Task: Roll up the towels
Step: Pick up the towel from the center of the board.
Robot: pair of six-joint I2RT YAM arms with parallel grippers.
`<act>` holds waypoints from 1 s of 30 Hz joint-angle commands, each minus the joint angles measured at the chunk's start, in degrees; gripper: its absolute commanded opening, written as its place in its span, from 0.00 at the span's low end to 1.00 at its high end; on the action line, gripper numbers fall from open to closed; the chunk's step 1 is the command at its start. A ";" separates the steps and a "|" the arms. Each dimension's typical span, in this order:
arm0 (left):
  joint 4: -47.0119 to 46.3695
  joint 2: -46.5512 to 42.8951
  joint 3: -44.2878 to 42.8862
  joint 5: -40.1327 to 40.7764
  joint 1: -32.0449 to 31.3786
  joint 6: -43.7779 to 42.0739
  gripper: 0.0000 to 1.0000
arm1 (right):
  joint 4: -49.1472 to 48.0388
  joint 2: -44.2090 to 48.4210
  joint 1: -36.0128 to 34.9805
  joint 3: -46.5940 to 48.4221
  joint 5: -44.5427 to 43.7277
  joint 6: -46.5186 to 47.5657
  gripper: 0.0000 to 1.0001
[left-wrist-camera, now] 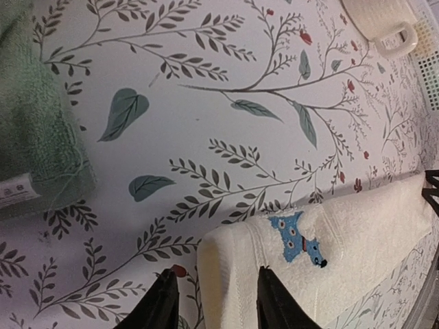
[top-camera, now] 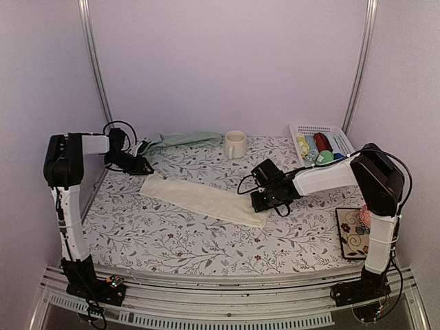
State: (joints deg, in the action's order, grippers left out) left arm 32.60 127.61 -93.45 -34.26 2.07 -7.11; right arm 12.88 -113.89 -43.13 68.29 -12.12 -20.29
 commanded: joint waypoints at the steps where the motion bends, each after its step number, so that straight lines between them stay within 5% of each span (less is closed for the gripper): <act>1: 2.10 -1.27 2.48 -0.24 0.40 -2.67 0.39 | 2.34 -2.47 -0.02 -0.37 0.78 0.11 0.48; 11: 3.21 -2.14 5.27 -2.88 1.31 -5.07 0.36 | 2.14 -2.56 -0.20 -0.35 1.09 0.13 0.48; 18: 2.35 -3.42 5.51 -8.96 1.98 -5.72 0.00 | 2.14 -2.82 -0.20 -0.13 1.20 0.13 0.48; 30: 0.41 -8.09 2.65 -10.31 1.92 -2.00 0.00 | 2.32 -3.17 -0.20 0.02 0.74 0.08 0.48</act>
State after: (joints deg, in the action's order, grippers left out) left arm 34.65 124.03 -88.71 -43.53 3.68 -10.76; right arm 12.82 -113.97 -43.13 68.31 -12.12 -20.27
